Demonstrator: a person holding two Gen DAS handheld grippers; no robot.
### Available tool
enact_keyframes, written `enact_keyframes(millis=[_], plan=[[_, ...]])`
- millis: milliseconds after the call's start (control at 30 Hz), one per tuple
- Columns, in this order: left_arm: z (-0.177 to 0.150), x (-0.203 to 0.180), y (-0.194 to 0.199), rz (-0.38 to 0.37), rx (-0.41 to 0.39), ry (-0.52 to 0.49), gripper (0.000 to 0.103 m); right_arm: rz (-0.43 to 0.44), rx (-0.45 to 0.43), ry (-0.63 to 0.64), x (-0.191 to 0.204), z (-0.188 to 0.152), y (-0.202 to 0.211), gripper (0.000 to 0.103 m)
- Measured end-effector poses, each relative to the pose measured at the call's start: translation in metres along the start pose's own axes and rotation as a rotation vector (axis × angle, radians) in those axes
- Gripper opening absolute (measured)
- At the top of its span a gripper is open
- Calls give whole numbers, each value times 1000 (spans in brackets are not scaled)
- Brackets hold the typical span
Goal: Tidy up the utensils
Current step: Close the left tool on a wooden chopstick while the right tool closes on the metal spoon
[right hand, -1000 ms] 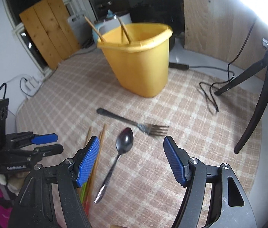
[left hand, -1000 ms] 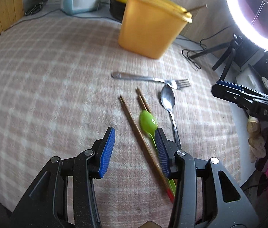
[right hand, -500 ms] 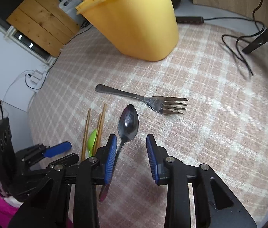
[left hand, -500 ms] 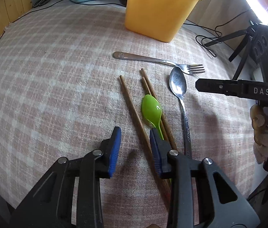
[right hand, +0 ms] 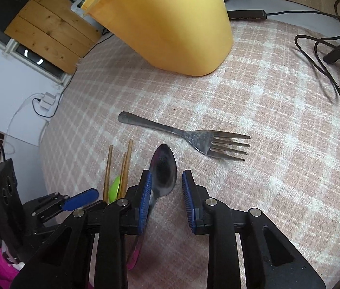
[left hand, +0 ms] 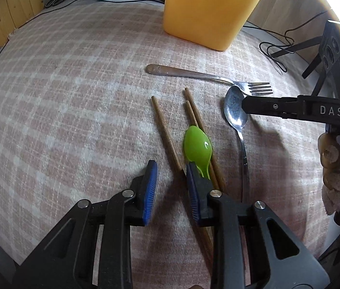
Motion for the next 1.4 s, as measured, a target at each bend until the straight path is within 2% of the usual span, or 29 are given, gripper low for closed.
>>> enact_keyframes(millis=[300,400,533,633,800,1300,1400], plan=[[15,-2,-8,0,-5,-12,25,-31,5,13,2,6,-9,24],[19,0,-11,13,-26,-17,11,-73,10,39,6,7,-14,17],[23,2,-12,-5,-34,-23,7,-143,24,75,11,8,-19,10],[22,6,-11,-32,-26,-16,6,-183,36,106,17,9,-23,9],[19,16,-8,-53,-14,-14,5,-194,49,114,24,12,-27,5],[22,21,-7,-67,2,-116,5,-259,71,163,49,19,-38,0],[22,25,-6,-105,4,-89,4,-268,72,167,51,19,-40,0]])
Point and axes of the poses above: each gripper's, at about its wrist camera, not at the fingertips, and y roughly against the way its jaws point, x to its left, z to its top, the point moved 8 cm from there along -y, roughly the way its jaws point, and after that the axes turned 8 degrees about z, right-handed, at the moved point
